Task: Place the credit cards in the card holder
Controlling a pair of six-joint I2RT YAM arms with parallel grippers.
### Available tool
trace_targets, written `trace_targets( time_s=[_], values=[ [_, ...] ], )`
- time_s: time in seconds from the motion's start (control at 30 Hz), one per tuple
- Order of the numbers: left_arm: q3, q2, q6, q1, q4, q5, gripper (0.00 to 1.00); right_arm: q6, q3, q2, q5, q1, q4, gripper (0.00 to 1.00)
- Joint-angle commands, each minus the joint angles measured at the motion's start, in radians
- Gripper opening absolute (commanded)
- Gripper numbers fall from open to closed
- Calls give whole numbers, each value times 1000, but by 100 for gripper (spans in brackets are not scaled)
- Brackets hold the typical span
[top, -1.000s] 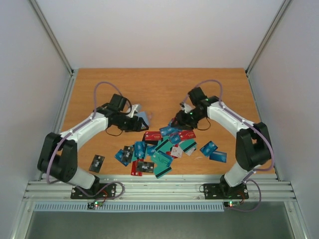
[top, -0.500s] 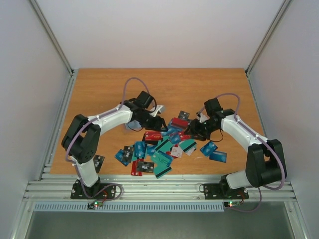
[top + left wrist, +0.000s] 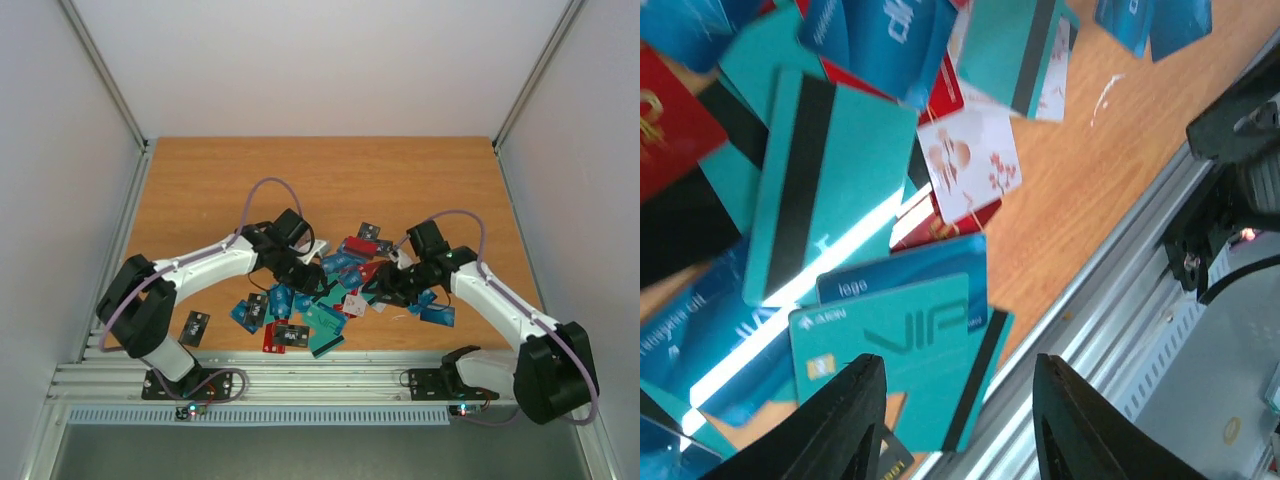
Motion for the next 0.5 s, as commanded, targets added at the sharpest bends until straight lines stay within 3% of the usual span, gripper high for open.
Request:
trace_targets(
  time_s=[0.0, 0.27, 0.47],
  values=[
    [-60, -66, -98, -32, -31, -38, 42, 206, -48, -80, 15, 133, 94, 47],
    [-133, -96, -196, -66, -23, -21, 41, 395, -95, -132, 176, 371, 156, 50],
    [-219, -91, -196, -75, 76, 11, 40, 616, -228, -165, 343, 524, 333, 51]
  ],
)
